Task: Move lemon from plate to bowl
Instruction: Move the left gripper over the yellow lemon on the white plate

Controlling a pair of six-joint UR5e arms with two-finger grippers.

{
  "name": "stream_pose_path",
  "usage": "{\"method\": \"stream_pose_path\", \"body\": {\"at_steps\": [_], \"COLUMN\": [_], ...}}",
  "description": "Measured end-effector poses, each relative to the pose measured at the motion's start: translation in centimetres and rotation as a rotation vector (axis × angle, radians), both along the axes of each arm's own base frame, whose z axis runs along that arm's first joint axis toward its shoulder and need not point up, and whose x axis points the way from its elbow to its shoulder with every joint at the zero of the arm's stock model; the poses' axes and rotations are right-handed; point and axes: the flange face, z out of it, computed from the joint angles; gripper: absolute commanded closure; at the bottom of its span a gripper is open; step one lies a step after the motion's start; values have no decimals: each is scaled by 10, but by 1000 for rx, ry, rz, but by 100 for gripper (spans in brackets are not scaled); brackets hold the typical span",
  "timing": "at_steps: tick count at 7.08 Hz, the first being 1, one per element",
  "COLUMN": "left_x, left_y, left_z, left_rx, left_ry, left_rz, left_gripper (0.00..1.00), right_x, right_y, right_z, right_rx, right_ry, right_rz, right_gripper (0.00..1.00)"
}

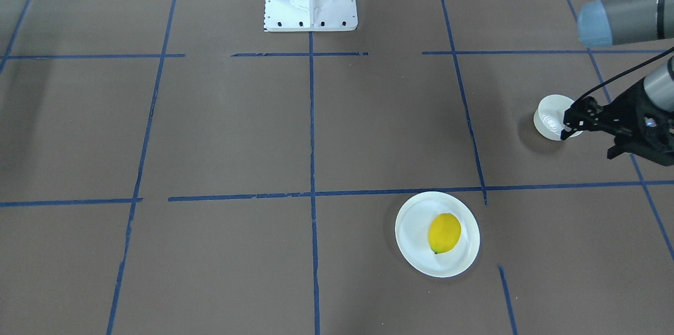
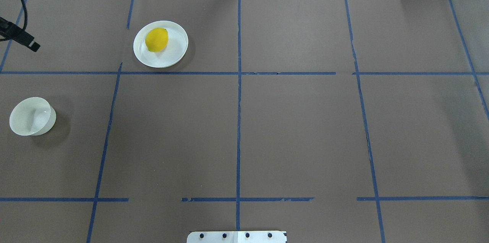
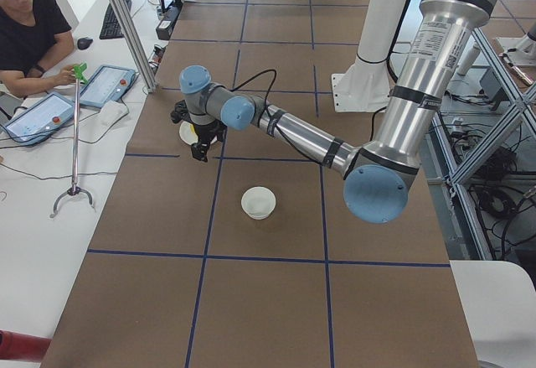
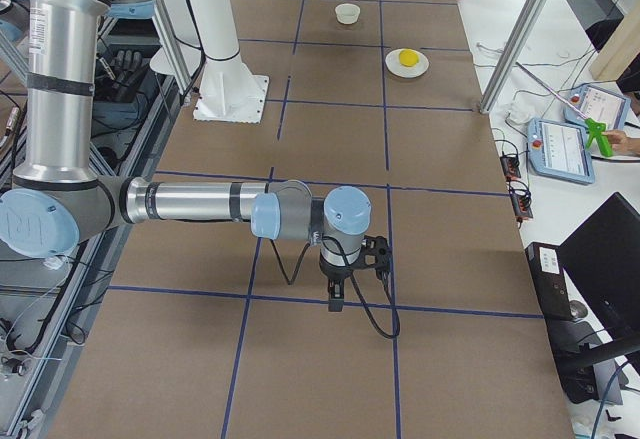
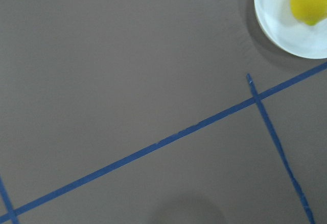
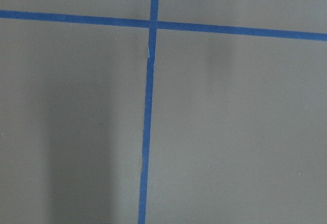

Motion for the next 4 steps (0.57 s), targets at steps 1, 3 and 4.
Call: {"method": "stream_pose_path", "body": {"at_steps": [1,3,4], "left_x": [29,81,106], "left_y": [-16,-48,-66], "left_z": [-20,-52,-60], "left_rx": [-12,-42,-53], "left_ry": [3,23,38], "left_rz": [-3,-24,-37], "left_gripper": [0,0,0], "right_x": [0,0,0], "right_y": [0,0,0], "right_z": [0,0,0], "right_rx": [0,0,0], "right_ry": [0,0,0], "right_rz": [0,0,0], "right_gripper": [0,0,0]}}
